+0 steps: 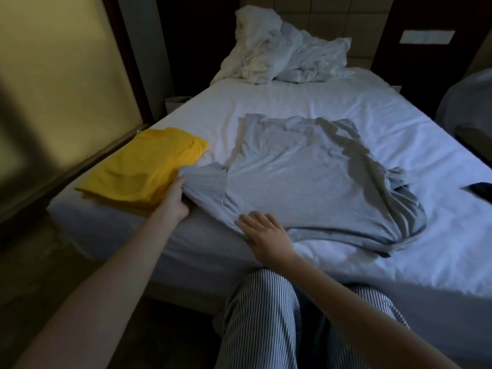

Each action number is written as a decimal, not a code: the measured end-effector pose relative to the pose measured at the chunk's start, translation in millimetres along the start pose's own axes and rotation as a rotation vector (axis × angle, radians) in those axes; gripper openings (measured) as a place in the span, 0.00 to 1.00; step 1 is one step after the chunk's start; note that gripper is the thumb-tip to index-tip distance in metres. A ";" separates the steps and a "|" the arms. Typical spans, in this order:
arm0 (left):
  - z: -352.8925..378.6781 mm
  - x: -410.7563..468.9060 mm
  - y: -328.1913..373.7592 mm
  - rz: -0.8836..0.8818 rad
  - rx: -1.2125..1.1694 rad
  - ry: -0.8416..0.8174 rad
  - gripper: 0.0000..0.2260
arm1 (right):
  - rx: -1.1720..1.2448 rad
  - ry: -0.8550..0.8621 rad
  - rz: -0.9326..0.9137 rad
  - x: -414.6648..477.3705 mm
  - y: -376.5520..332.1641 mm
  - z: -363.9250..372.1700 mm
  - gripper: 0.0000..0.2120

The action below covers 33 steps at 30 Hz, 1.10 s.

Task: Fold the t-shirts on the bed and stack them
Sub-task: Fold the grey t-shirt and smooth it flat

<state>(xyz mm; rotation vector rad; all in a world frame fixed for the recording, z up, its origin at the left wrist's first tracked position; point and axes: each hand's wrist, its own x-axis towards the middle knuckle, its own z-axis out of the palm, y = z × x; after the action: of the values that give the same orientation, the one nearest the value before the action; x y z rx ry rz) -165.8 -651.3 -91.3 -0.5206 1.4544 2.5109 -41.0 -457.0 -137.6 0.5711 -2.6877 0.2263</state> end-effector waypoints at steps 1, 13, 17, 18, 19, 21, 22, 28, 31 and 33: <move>-5.3 -3.1 -2.9 -0.002 -0.014 0.011 0.07 | -0.045 0.004 -0.016 -6.1 -2.3 6.7 0.20; 81.5 -41.9 -5.0 0.336 0.740 -0.666 0.08 | -0.261 -0.169 0.040 -30.0 -19.0 12.3 0.33; 88.4 -32.1 -24.8 0.583 1.176 -0.539 0.10 | -0.279 -0.129 0.004 -33.1 -19.4 18.3 0.32; 87.9 -26.8 -37.4 0.636 1.325 -0.522 0.13 | -0.285 -0.133 -0.005 -33.3 -18.9 18.6 0.33; 87.9 -23.8 -52.1 0.692 1.497 -0.510 0.17 | -0.294 -0.141 -0.010 -33.4 -18.5 18.3 0.34; 84.6 -20.3 -80.1 0.731 1.781 -0.471 0.24 | -0.306 -0.149 -0.022 -34.5 -18.5 16.3 0.32; 82.1 -19.1 -88.8 0.726 1.867 -0.454 0.24 | -0.299 -0.151 -0.030 -35.0 -18.4 15.3 0.31; 71.4 -27.1 -90.0 0.809 2.028 -0.428 0.23 | -0.196 -0.067 -0.166 -42.1 -3.5 0.3 0.29; 67.5 -33.5 -94.1 0.780 2.049 -0.456 0.24 | -0.084 0.046 -0.221 -54.6 20.6 -21.6 0.22; 72.9 -39.5 -91.8 0.708 1.999 -0.496 0.25 | -0.086 0.142 -0.139 -63.0 40.7 -39.3 0.18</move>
<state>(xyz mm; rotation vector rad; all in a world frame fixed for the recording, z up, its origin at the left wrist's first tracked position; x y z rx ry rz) -113.4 -542.0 -115.9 0.9473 2.9008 0.1735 8.2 -388.5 -129.9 0.6849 -2.4954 0.1079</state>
